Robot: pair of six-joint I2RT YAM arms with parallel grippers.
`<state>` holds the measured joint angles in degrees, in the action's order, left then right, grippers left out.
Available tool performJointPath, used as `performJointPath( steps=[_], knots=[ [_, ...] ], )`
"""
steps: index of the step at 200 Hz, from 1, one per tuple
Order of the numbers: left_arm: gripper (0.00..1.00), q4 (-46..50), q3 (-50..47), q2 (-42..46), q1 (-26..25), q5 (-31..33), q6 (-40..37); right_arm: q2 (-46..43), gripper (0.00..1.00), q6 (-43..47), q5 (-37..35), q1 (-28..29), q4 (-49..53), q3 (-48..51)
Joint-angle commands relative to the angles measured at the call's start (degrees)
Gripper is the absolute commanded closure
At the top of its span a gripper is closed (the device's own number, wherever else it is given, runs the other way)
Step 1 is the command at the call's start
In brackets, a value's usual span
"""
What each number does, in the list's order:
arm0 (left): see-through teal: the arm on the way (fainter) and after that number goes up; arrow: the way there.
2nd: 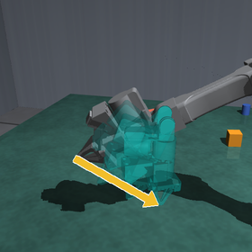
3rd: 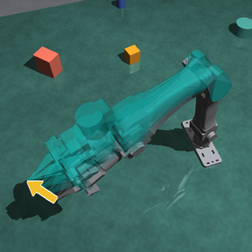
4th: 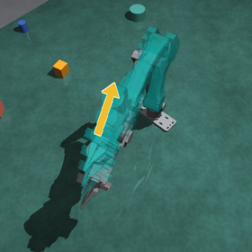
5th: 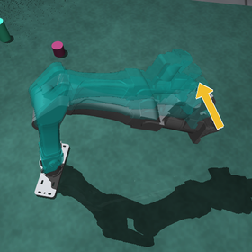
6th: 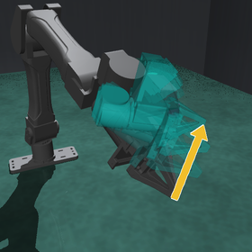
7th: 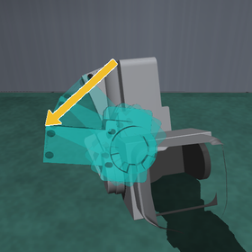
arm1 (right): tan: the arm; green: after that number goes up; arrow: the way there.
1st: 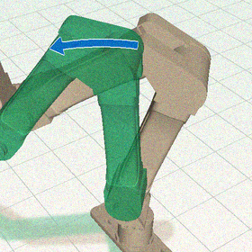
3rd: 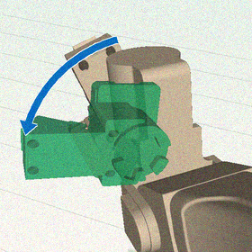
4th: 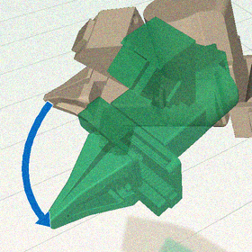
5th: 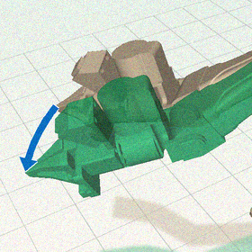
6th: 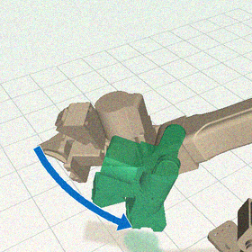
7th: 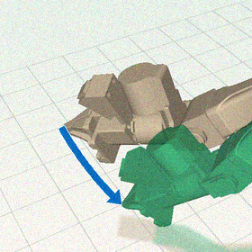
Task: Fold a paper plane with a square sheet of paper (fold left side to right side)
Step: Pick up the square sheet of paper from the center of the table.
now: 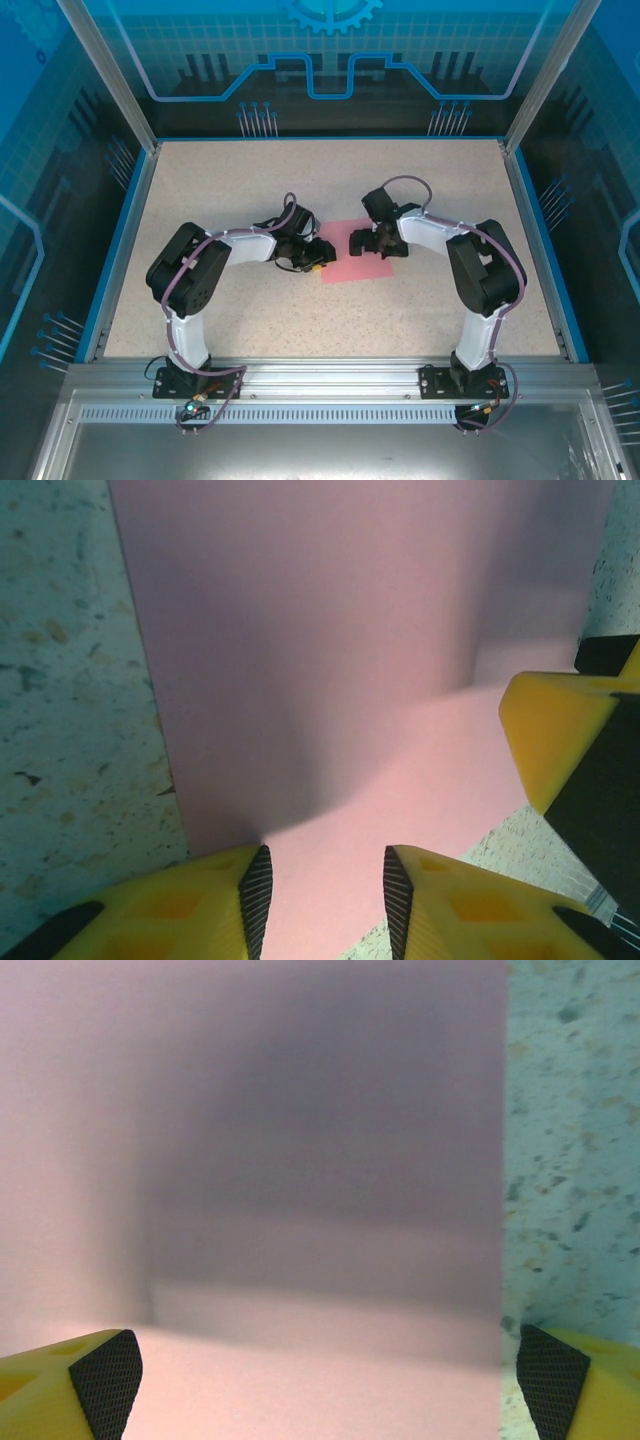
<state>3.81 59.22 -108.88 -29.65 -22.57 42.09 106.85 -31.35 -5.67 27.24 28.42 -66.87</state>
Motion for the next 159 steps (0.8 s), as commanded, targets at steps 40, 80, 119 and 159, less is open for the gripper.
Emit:
performJointPath(
  steps=[40,80,119,159],
  knots=[
    [0.64,1.00,-0.94,-0.19,-0.45,2.70,0.55,1.24,0.08,-1.89,11.98,4.89,0.05,-1.59],
    [0.64,0.19,-1.26,3.03,-0.34,2.62,-0.03,1.83,0.33,-0.88,14.51,4.10,-0.43,-1.82],
    [0.57,0.76,-2.23,10.34,1.04,3.01,-2.75,0.12,0.60,0.01,22.26,1.34,-4.38,0.19],
    [0.42,-1.64,-7.10,21.50,5.60,1.47,-3.42,-6.22,0.67,-1.66,37.10,-3.96,-19.84,8.11]
  ],
)
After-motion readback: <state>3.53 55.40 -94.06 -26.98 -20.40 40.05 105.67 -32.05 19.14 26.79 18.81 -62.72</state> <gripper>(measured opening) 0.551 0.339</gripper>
